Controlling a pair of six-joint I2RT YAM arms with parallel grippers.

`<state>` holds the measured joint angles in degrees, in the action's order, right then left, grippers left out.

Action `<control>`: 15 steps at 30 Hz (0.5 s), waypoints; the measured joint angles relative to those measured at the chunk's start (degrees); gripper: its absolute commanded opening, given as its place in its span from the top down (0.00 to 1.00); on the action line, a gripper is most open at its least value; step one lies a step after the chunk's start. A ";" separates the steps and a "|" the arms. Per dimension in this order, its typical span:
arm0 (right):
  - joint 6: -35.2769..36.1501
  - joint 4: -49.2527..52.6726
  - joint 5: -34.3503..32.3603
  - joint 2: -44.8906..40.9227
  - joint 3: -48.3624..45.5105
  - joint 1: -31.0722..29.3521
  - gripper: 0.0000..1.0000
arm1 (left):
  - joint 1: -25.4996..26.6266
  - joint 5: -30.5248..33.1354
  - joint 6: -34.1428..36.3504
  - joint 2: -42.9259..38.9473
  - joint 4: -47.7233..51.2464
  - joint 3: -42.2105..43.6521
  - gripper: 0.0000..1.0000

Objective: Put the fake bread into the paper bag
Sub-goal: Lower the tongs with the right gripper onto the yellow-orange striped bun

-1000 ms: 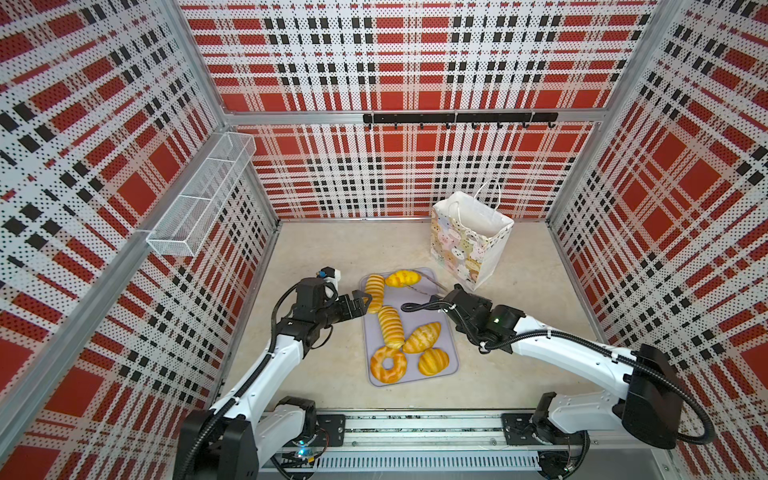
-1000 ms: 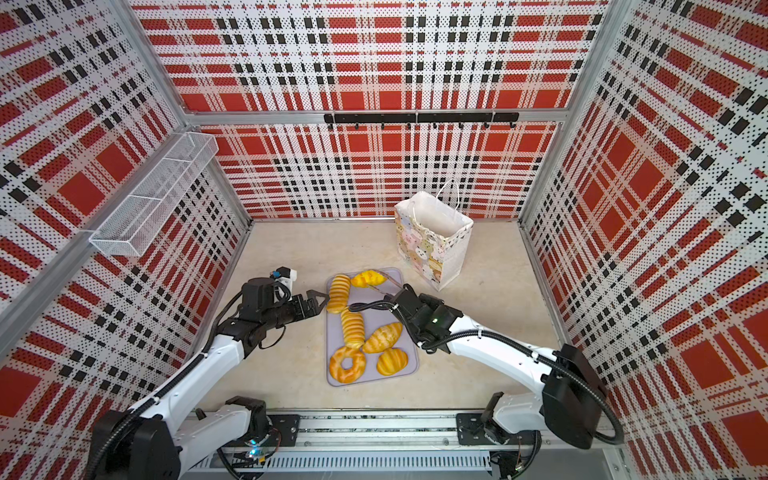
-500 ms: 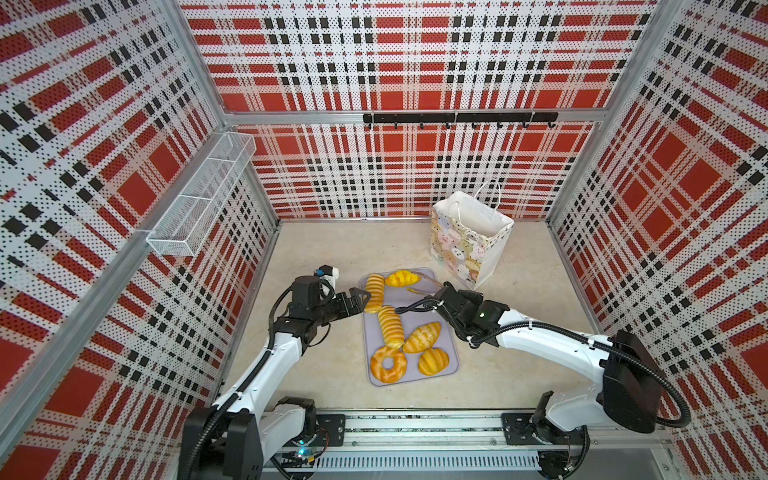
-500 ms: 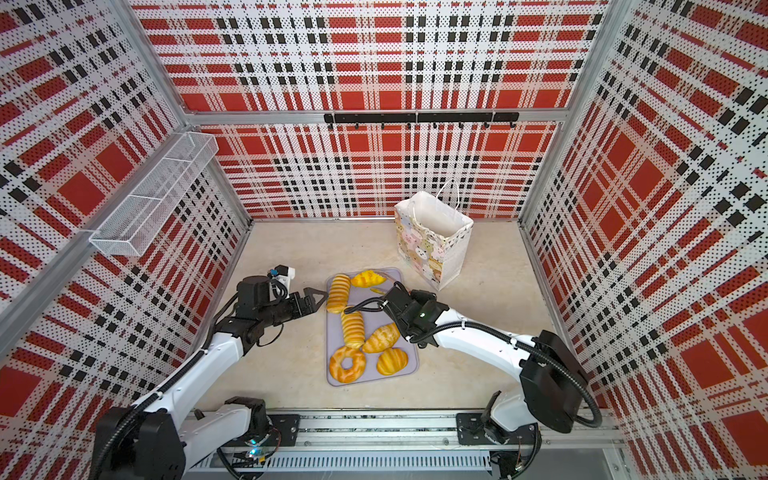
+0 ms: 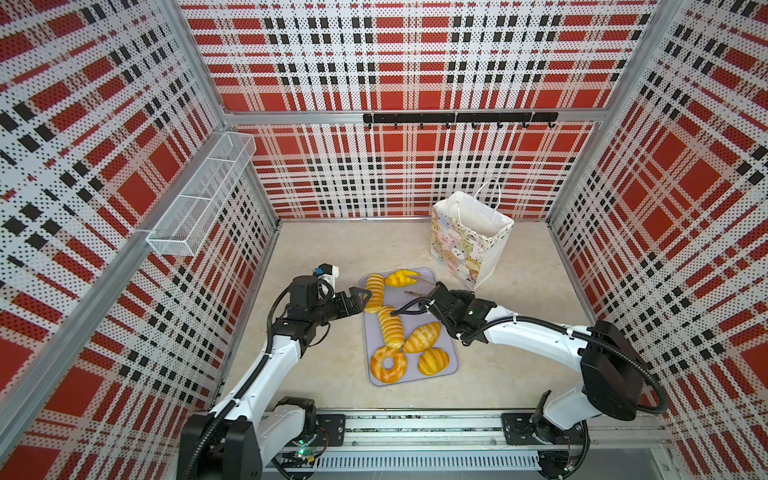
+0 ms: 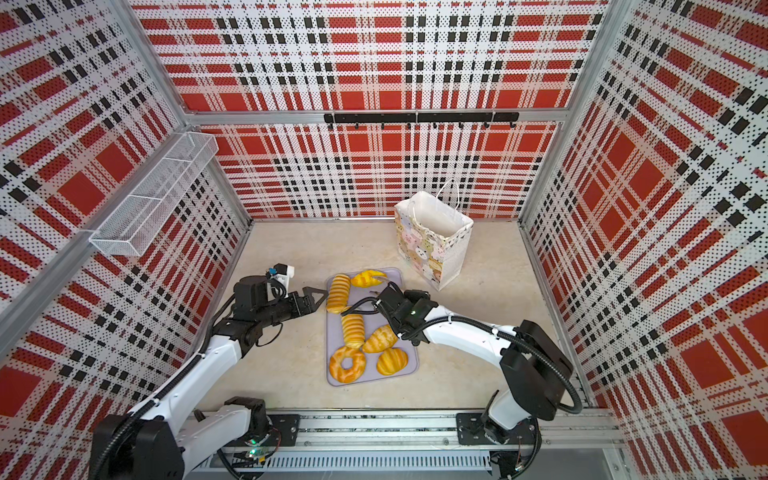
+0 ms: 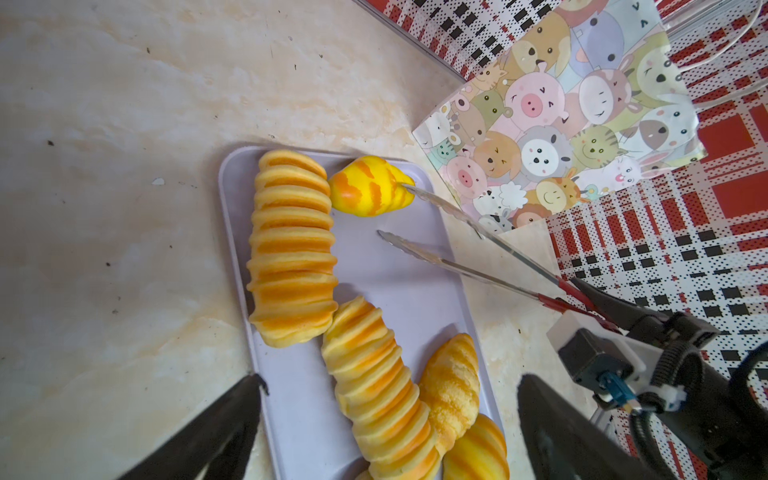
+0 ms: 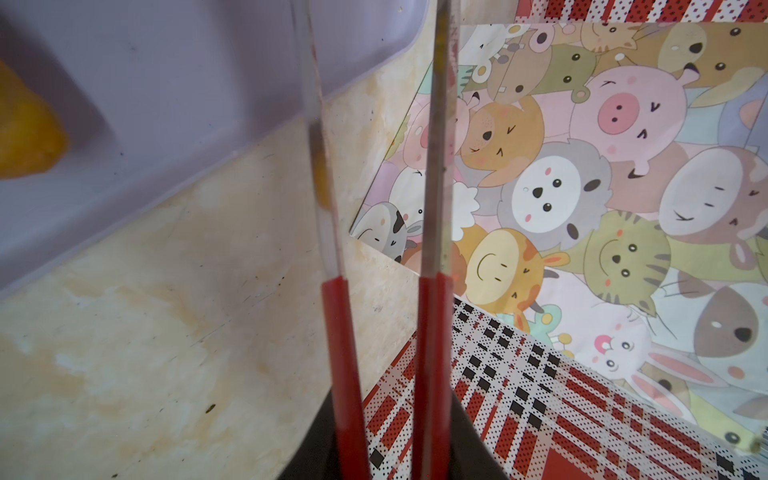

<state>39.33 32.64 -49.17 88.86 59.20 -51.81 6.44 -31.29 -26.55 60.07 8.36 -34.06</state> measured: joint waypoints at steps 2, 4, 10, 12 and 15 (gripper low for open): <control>-0.04 0.02 -0.07 0.52 0.98 0.02 0.71 | 0.00 0.02 0.00 -0.02 0.00 0.00 0.02; -0.15 0.00 -0.59 1.20 1.86 0.02 0.71 | 0.00 0.04 0.00 -0.02 0.00 0.00 0.02; -0.17 0.07 -1.70 3.54 2.80 0.20 0.71 | 0.00 0.09 0.00 -0.09 0.00 0.04 0.02; -0.24 0.20 -1.66 3.72 2.80 0.22 0.75 | 0.00 0.09 0.00 -0.09 0.00 0.07 0.02; -0.22 0.70 -1.36 3.72 2.80 0.24 0.80 | 0.00 0.20 0.00 -0.09 0.00 0.07 0.02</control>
<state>39.11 33.34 -50.52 92.58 62.00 -51.57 6.44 -31.09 -26.55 59.99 8.36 -34.00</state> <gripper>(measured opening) 0.228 0.982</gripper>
